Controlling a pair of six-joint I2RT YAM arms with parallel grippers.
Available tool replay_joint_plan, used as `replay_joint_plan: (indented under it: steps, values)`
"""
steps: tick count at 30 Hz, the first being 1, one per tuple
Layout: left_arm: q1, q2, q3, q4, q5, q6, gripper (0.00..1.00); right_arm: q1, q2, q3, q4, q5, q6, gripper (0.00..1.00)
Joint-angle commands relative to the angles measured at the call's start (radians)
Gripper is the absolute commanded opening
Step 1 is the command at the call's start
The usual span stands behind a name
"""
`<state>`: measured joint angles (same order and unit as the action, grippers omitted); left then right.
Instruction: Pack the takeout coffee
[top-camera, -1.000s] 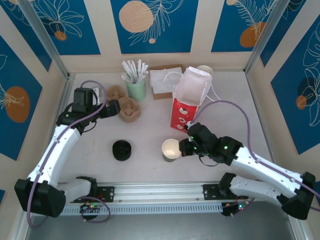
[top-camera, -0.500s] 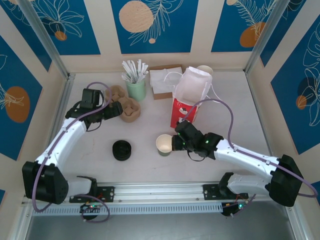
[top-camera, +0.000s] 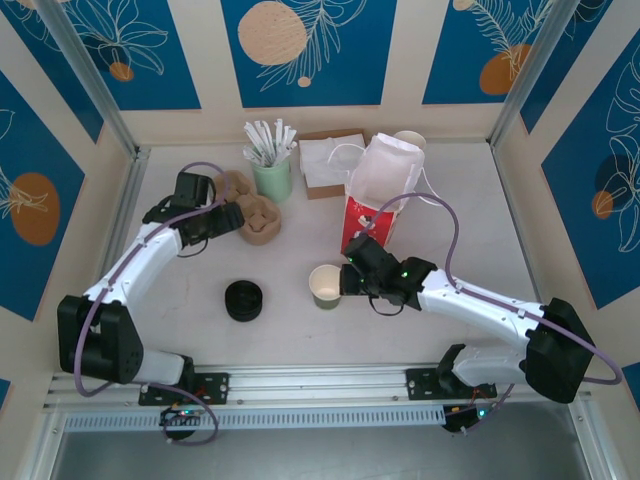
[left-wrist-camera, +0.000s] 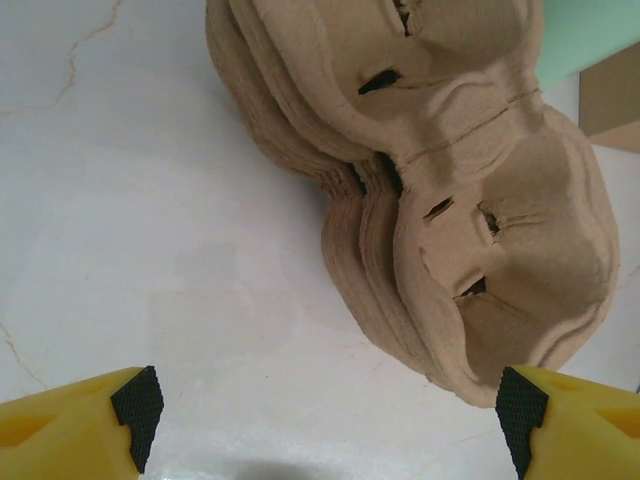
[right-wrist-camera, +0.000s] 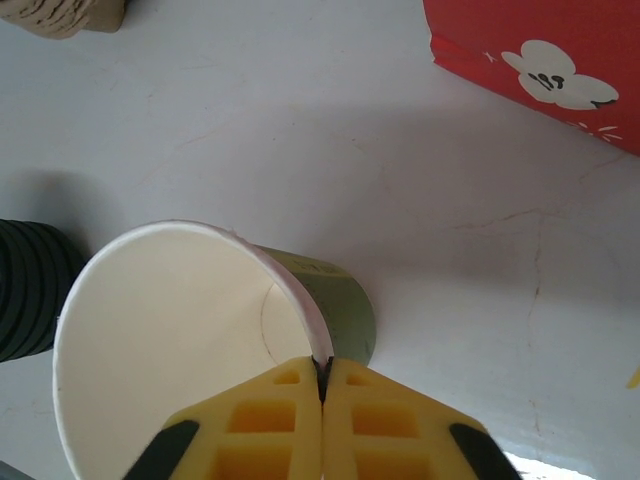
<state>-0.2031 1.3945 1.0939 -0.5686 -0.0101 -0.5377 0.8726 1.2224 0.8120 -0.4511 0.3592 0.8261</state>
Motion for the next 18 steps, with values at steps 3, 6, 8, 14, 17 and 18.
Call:
replay_joint_plan:
  steps: [3, 6, 8, 14, 17, 18]
  values:
    - [-0.023, 0.009, 0.037, -0.016, -0.013, -0.014, 0.88, -0.003, 0.005, 0.02, -0.025, 0.0, 0.049, 0.2]
    - [-0.034, 0.009, 0.042, -0.017, -0.009, -0.018, 0.88, -0.003, 0.002, 0.029, -0.041, -0.002, 0.052, 0.27]
    - [-0.043, 0.007, 0.048, -0.02, -0.016, -0.019, 0.88, -0.003, -0.003, 0.042, -0.059, 0.003, 0.048, 0.29]
    - [-0.057, 0.014, 0.079, -0.036, -0.03, -0.024, 0.88, -0.009, -0.028, 0.105, -0.107, 0.006, 0.036, 0.39]
    - [-0.06, 0.015, 0.09, -0.037, -0.055, -0.039, 0.88, -0.017, -0.046, 0.14, -0.14, 0.014, 0.036, 0.44]
    - [-0.061, 0.02, 0.095, -0.041, -0.069, -0.047, 0.88, -0.021, -0.055, 0.15, -0.146, 0.014, 0.034, 0.45]
